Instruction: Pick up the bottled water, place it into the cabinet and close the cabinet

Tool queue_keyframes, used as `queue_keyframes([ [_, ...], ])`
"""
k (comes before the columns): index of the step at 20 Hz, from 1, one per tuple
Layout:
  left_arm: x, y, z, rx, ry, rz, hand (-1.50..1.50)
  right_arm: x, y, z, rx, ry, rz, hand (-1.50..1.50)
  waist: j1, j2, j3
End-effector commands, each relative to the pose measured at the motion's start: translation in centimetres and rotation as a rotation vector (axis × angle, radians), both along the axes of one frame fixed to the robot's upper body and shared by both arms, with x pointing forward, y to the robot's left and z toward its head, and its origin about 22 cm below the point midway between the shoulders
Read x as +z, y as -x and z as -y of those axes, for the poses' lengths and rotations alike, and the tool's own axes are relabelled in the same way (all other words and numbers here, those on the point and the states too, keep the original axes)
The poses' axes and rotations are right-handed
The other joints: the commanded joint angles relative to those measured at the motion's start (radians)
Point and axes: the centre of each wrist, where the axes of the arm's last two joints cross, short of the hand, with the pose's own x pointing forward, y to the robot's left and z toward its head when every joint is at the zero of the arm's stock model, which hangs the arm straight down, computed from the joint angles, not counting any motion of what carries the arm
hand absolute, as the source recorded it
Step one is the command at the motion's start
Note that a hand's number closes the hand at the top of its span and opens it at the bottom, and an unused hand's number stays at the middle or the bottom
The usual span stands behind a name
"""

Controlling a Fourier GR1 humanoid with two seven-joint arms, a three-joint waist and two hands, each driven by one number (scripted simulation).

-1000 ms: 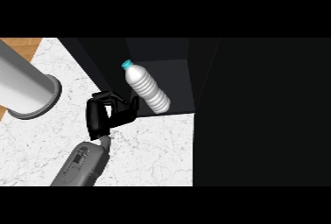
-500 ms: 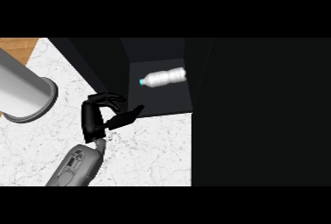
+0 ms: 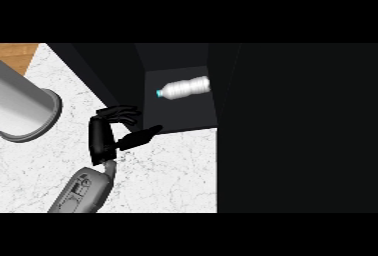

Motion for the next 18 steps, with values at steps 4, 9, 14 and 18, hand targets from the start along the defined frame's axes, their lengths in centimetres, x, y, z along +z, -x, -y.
queue_keyframes([
  [4,6.7,-4.5,6.4,-0.256,0.072,0.146,-1.50,1.3,-0.4,-0.8,-0.002,-0.004,0.035,-1.50,-0.023,0.023,-0.006],
  [9,5.9,-3.6,8.0,-0.275,0.134,0.144,-1.50,1.5,-0.2,-1.2,0.003,-0.010,0.031,-1.50,-0.019,0.017,-0.007],
  [14,6.3,-2.8,9.0,-0.311,0.179,0.172,-1.50,1.6,-0.1,-0.8,-0.030,0.012,0.006,-1.50,0.005,0.011,-0.006],
  [18,5.7,-2.4,8.3,-0.359,0.216,0.152,-1.50,1.8,0.1,-1.2,-0.050,0.019,0.020,-1.50,0.024,0.008,-0.007],
])
